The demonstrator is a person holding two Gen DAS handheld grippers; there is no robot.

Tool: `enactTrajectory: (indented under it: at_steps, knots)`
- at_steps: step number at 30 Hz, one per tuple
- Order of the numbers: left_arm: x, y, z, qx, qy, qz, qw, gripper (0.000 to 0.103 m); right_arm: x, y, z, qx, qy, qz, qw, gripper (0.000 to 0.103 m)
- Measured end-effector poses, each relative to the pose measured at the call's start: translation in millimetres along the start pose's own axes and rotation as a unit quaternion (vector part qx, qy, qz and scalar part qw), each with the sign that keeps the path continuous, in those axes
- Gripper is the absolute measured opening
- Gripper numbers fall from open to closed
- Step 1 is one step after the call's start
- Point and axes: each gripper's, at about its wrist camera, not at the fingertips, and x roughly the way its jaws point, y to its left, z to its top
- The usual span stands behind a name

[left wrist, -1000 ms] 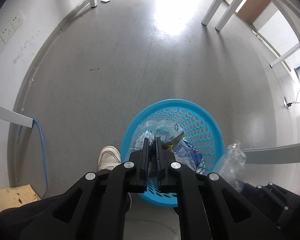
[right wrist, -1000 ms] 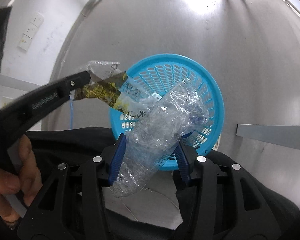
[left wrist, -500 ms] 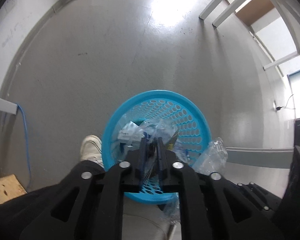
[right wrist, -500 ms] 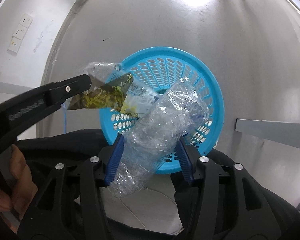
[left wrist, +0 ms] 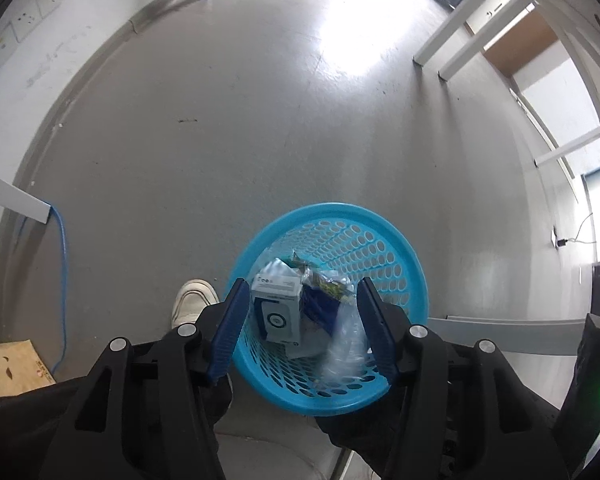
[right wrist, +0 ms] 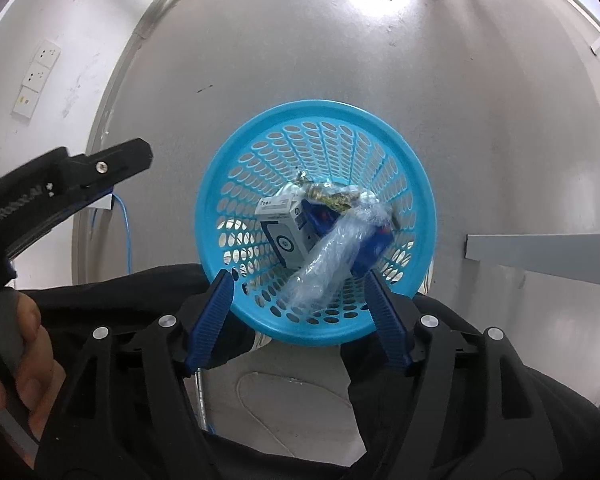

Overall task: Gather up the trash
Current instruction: 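Open the left tool over the basket while the right tool releases the clear wrapper, then raise both open tools away from the basket toward the table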

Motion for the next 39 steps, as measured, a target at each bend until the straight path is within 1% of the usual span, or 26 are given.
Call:
enactTrajectory:
  at_steps: [4,6,7,9,10,13,15,16,17,18,21,22,23,25,26,30,33,34,35,36,39]
  knots:
    - [-15.0,6.7,-6.3,-0.004,-0.008,0.0,1.0,0.055,-9.7,4.8,-3.3,-0.011,-0.017,0.006,1.0,0.069]
    - [-24.2,9.1,-10.5,-0.003,-0.013,-0.002,0.9999,0.055,-15.3,7.6,-6.2,-0.016,-0.025,0.006,1.0,0.07]
    - [-28.1,10.7,-12.7,-0.005,-0.016,-0.007,0.9998,0.055,-19.1,8.3,-8.1,-0.017,-0.029,0.008,0.999,0.07]
    - [-37.7,13.5,-18.8,-0.012,-0.016,-0.031,0.9993,0.055,-29.7,10.0,-12.4,-0.019,-0.041,0.009,0.999,0.07]
    - [-44.9,14.8,-21.4,-0.009,-0.023,-0.032,0.9992,0.055,-34.8,10.2,-15.2,-0.019,-0.047,0.011,0.999,0.07]
    - [-67.6,15.3,-30.0,0.005,-0.062,-0.025,0.9977,0.055,-52.4,8.7,-26.4,-0.019,-0.06,0.023,0.998,0.07]
    - [-84.2,13.2,-35.8,0.024,-0.085,-0.017,0.996,0.055,-67.1,10.8,-36.1,-0.026,-0.072,0.007,0.997,0.07]
    - [-90.9,11.1,-38.4,0.036,-0.09,-0.017,0.9951,0.055,-74.6,13.9,-41.1,-0.033,-0.083,0.003,0.996,0.071]
    - [-99.9,8.5,-41.9,0.055,-0.096,-0.016,0.9937,0.056,-84.3,16.9,-48.4,-0.041,-0.097,0.006,0.994,0.076]
    - [-109.6,6.6,-46.2,0.075,-0.105,-0.015,0.9916,0.057,-91.8,18.5,-55.0,-0.047,-0.106,0.012,0.993,0.077]
    - [-135.6,-0.7,-60.2,0.126,-0.125,-0.001,0.9841,0.059,-110.9,13.4,-72.6,-0.041,-0.123,0.047,0.99,0.077]
    - [-142.7,-3.2,-63.6,0.136,-0.133,0.002,0.9817,0.059,-117.2,9.1,-78.6,-0.035,-0.129,0.059,0.989,0.077]
    - [-150.2,-4.0,-67.3,0.142,-0.141,0.007,0.9797,0.059,-122.9,6.3,-83.3,-0.032,-0.135,0.061,0.988,0.077]
    - [-168.7,-4.5,-75.7,0.146,-0.17,0.011,0.9745,0.06,-137.5,7.4,-93.2,-0.04,-0.157,0.039,0.986,0.08]
    - [-174.3,-5.8,-80.1,0.151,-0.178,0.01,0.9723,0.065,-144.0,9.9,-97.6,-0.048,-0.167,0.03,0.984,0.082]
    - [-194.4,-5.3,-100.9,0.174,-0.2,0.008,0.964,0.076,-167.1,18.9,-115.6,-0.08,-0.197,-0.004,0.977,0.083]
    - [-208.6,1.4,-111.7,0.167,-0.218,0.004,0.9615,0.081,-187.7,19.4,-129.7,-0.096,-0.22,-0.022,0.97,0.087]
    - [-212.2,4.8,-116.6,0.166,-0.221,-0.001,0.961,0.081,-194.9,18.6,-134.2,-0.098,-0.229,-0.023,0.968,0.09]
    - [-214.9,7.9,-119.5,0.166,-0.225,-0.007,0.9601,0.082,-202.4,17.0,-137.9,-0.097,-0.235,-0.019,0.967,0.09]
    - [-219.2,8.5,-122.5,0.17,-0.23,-0.015,0.9581,0.087,-209.1,14.1,-141.4,-0.094,-0.242,-0.015,0.966,0.09]
    - [-232.4,9.7,-134.7,0.188,-0.253,-0.016,0.949,0.091,-230.6,9.4,-152.7,-0.093,-0.267,-0.012,0.959,0.093]
